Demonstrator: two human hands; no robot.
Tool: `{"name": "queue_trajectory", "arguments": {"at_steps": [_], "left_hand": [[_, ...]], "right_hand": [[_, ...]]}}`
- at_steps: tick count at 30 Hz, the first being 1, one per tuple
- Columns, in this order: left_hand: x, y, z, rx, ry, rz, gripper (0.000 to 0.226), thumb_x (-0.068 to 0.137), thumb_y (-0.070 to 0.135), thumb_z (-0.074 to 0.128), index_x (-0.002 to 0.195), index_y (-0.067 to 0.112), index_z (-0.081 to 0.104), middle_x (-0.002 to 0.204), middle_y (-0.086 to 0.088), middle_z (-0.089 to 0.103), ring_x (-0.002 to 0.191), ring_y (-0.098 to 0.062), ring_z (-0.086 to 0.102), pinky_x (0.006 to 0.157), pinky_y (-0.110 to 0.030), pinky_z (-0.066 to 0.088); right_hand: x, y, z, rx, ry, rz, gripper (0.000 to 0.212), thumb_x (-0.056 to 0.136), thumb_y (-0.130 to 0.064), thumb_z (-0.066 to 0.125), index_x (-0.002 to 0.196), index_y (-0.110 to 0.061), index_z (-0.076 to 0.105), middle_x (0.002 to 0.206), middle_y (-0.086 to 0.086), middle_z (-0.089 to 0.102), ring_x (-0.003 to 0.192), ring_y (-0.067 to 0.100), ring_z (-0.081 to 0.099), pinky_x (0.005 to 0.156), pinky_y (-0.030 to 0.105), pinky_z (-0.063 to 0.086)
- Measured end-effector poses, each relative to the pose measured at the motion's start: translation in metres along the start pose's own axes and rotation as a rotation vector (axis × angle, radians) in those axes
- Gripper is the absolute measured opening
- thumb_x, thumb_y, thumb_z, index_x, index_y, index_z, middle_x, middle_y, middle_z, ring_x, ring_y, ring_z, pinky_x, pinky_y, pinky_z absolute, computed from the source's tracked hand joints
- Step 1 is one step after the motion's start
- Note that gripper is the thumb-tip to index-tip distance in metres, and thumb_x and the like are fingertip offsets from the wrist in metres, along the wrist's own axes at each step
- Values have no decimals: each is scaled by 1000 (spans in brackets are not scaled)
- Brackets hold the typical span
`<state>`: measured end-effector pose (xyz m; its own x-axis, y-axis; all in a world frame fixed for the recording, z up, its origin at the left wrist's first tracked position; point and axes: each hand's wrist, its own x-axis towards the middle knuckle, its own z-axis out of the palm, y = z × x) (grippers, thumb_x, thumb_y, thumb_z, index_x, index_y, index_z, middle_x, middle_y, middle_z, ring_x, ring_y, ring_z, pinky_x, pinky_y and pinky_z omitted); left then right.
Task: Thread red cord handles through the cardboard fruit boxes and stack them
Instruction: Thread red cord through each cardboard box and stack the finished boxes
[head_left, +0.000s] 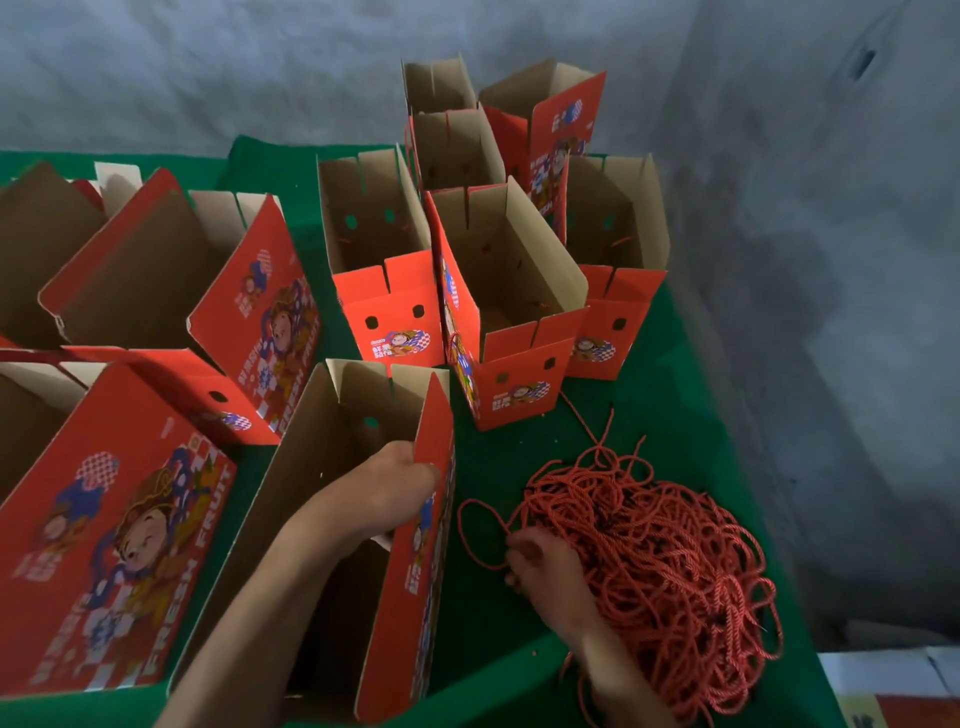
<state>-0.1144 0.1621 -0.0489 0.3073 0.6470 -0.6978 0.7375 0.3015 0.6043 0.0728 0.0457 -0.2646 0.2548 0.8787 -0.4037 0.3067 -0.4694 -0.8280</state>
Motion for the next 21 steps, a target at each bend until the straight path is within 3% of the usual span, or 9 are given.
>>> {"name": "queue_trajectory", "arguments": {"at_steps": [1, 4, 6, 11, 13, 16, 21], "left_hand": [[0, 0, 0, 6, -1, 7, 19, 104, 25, 45, 123, 25, 44, 106, -5, 69, 90, -24, 74, 57, -31, 62], [-1, -1, -2, 2, -8, 7, 22, 104, 25, 46, 126, 23, 44, 110, -6, 69, 91, -26, 74, 62, -33, 64], [-1, -2, -2, -6, -3, 4, 23, 104, 26, 47, 126, 23, 43, 112, -6, 68, 93, -25, 74, 65, -35, 64], [0, -6, -3, -29, -3, -3, 28, 104, 29, 46, 131, 21, 43, 113, -6, 68, 95, -25, 73, 66, -34, 64], [1, -7, -2, -33, -3, 5, 33, 103, 28, 46, 135, 18, 46, 114, -8, 69, 95, -26, 74, 72, -39, 65], [3, -6, -4, -40, -15, -8, 35, 103, 28, 46, 137, 18, 45, 116, -9, 69, 97, -27, 73, 78, -43, 64], [6, -7, -8, -51, -45, -35, 41, 100, 32, 48, 139, 20, 42, 119, -10, 68, 100, -29, 72, 83, -44, 63]], "right_hand": [[-1, -1, 3, -179, -24, -31, 20, 98, -10, 65, 117, -11, 69, 104, 7, 73, 86, 15, 71, 84, 41, 58], [0, -5, 9, -628, -76, -74, 39, 98, -21, 64, 137, -19, 59, 130, 4, 61, 117, 22, 63, 100, 35, 50], [1, -8, 11, -724, -60, -57, 40, 101, -22, 60, 140, -20, 54, 137, 5, 54, 122, 27, 61, 101, 38, 50], [2, -18, 9, -847, -47, -44, 24, 100, -33, 58, 116, -18, 67, 123, 4, 63, 112, 26, 67, 90, 35, 53], [2, -25, 8, -568, -38, -48, 17, 99, -33, 64, 105, -18, 70, 108, 2, 70, 98, 20, 69, 81, 32, 52], [-6, -44, 8, 115, -36, -31, 21, 103, -27, 64, 94, -8, 64, 84, 8, 72, 67, 17, 63, 67, 35, 50], [-15, -81, 9, 670, 49, -23, 19, 100, -9, 65, 108, 4, 55, 90, 20, 76, 80, 32, 75, 73, 36, 62]]}}
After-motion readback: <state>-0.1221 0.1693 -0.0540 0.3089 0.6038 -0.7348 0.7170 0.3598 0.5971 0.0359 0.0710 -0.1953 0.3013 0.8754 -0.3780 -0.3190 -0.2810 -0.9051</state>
